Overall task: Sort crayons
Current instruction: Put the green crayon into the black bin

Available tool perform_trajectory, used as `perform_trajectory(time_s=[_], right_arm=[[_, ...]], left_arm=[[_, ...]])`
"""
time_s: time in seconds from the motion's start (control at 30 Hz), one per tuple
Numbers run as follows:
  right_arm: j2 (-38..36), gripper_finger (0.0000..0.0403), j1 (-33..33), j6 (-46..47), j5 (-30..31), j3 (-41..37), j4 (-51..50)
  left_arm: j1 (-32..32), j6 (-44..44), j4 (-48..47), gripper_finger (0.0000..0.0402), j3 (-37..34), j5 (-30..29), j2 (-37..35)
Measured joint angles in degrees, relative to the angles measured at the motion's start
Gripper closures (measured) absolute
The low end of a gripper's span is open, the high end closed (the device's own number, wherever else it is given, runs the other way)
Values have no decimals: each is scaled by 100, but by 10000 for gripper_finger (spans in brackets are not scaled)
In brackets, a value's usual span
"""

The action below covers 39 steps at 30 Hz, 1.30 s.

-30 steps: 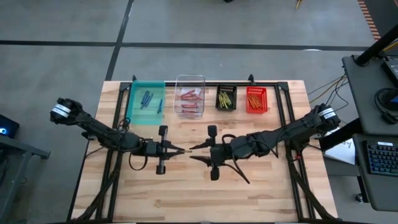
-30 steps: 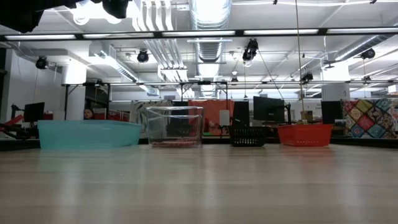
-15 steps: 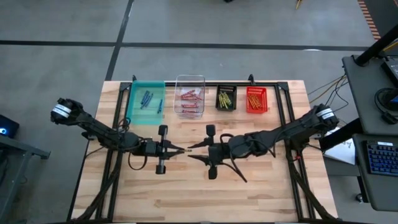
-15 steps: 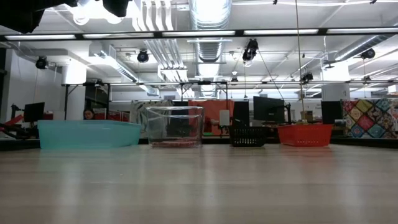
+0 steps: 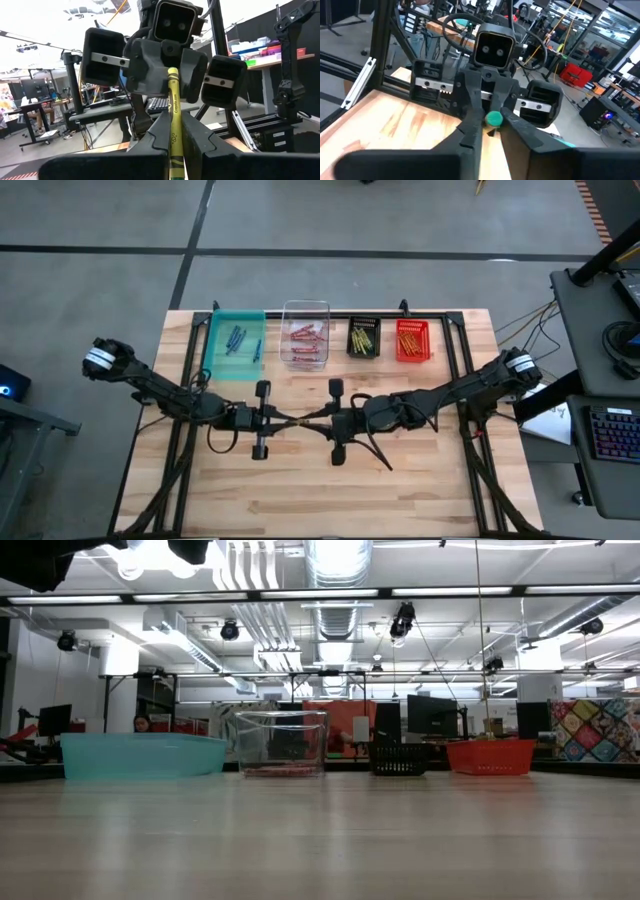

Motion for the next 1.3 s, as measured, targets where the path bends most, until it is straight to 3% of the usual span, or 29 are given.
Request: perform_trajectory(time_s=[0.17,0.37,0.67,0.77,0.87,1.03,1.3], right_arm=[[0,385,0,-63,-326,0,4],[2,387,-25,-15,-385,0,17],[-50,388,-122,145,-339,2,-128],[-114,389,-180,311,134,214,-899],[-146,389,-263,574,633,640,-2068],[-126,389,-675,1300,818,1427,-4133],[-109,390,-2197,1916,817,1618,-5771]], left_arm=[[-7,32,10,398,0,0,31],[-2,-151,25,378,0,-6,33],[0,-418,-26,293,-2,-85,0],[-4,-420,-24,260,-3,-404,-124],[-2,-378,-215,234,-6,-1156,-336],[0,-295,-981,210,-13,-2442,-741],[-2,-564,-1699,208,-13,-2567,-1122]])
